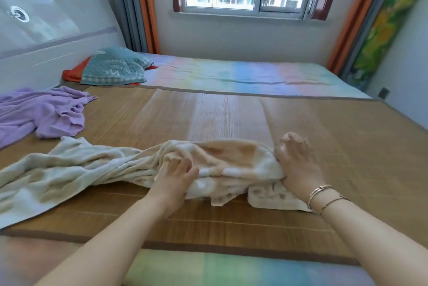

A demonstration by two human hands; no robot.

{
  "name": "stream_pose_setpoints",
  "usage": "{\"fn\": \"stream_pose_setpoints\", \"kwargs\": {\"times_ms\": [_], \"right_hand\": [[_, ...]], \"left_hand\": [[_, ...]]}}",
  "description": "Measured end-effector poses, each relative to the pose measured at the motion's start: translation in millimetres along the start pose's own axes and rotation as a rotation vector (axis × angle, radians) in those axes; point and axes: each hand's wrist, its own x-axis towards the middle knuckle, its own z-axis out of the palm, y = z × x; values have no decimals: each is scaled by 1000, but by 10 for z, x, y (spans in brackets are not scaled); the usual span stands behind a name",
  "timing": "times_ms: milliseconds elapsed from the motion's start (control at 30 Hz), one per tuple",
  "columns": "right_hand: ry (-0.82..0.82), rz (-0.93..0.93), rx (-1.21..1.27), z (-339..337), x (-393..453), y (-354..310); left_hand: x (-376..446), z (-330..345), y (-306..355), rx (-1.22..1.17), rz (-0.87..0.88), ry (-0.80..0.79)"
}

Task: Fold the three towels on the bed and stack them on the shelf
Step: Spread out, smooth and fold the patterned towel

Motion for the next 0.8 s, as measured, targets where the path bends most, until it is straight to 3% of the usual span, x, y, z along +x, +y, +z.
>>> {"fn": "stream_pose_setpoints", "kwargs": {"times_ms": [67,100,133,200,300,367,500,667,800], "right_hand": [[-436,-44,28,92,-236,-37],[-597,-64,59,137,-349,-82],[-659,-88,96,163,-431,-138],[-624,-36,201,180,-533,-231],[-452,59,407,224,-507,-263],[-440,69,470,246,-478,-295],[-445,145,713,157,-438,-454],[-579,219,999,-367,-288,-525],[-427,191,1047,-793,-304,-499]], "left_hand": [[-179,130,-37,78,-50,-415],[-244,169,-34,37,-99,-556],[-281,194,-39,-27,-143,-603],[-281,208,-64,-107,-163,-477],[-159,160,-39,-182,-142,-70],[-44,146,2,-239,-123,84],[160,102,216,-371,-16,-130],[270,-165,637,-409,63,-327],[214,-490,641,-318,37,-180]]}}
